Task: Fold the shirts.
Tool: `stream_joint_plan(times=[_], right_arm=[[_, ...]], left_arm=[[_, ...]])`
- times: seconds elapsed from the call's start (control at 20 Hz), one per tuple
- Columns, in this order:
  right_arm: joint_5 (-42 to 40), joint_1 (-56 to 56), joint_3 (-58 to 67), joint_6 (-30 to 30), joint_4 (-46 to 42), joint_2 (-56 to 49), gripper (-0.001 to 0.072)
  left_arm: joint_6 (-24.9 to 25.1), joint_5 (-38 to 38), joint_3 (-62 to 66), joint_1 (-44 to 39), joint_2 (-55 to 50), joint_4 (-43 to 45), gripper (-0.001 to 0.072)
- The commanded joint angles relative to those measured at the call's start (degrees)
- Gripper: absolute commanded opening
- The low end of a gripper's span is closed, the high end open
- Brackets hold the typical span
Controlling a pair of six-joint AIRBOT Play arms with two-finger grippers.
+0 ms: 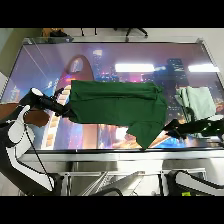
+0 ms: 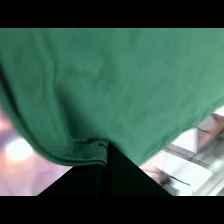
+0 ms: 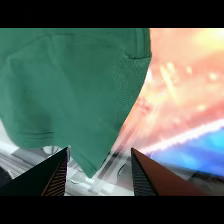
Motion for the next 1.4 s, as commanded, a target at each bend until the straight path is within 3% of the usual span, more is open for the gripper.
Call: stream_joint_plan(times=[0.0, 0.2, 0.25, 0.3, 0.45, 0.55, 0.65, 0.8, 0.9, 1.15, 1.35], right_arm=[[-10.19, 5.73, -4.9, -0.07, 1.27, -1.22, 0.0446], [-15.04, 8.09, -4.26, -8.81, 13.07, -4.85, 0.0436], [-14.91, 8.0, -3.85, -10.29, 15.21, -5.42, 0.0375], [-14.32, 8.0, -3.28, -11.39, 15.96, -5.7, 0.02], [-7.32, 8.0, -2.01, -12.09, 15.93, -4.09, 0.0024], [-4.24, 7.63, -2.03, -9.11, 12.98, -0.17, 0.0024], [-2.97, 6.73, -2.03, -1.55, 3.93, 4.61, 0.0023], [3.13, 4.46, -2.1, 8.48, -8.44, 11.67, 0.0023], [5.27, 4.11, -2.1, 11.98, -14.19, 15.56, 0.0022], [4.09, 4.11, -1.57, 9.44, -13.84, 21.35, 0.0023], [-1.99, 4.22, 3.04, -3.72, 5.9, 18.38, 0.0023]], left_arm=[[-0.39, -2.56, 4.0, -2.56, -0.04, -1.81, 0.0017], [-1.05, -3.61, 4.66, -3.26, 0.09, -1.77, 0.0017], [-1.49, -3.89, 4.68, -3.04, 0.09, -1.44, 0.0017], [-1.86, -4.5, 4.68, -2.64, 0.09, -1.42, 0.0016], [-2.91, -7.96, 4.42, -1.16, 1.05, -1.29, 0.0016], [-3.61, -8.59, 1.33, 0.52, 4.11, -1.31, 0.0016], [-3.93, -8.59, -4.5, 2.4, 8.57, -0.15, 0.0015], [-7.63, -9.49, -14.75, 4.85, 16.09, 8.55, 0.0015], [-9.11, -9.38, -21.07, 6.34, 20.72, 11.67, 0.0016], [-9.14, -8.72, -31.54, 7.32, 28.72, 11.74, 0.0015], [-9.81, -5.92, -25.14, 7.28, 29.53, 9.97, 0.0016]])
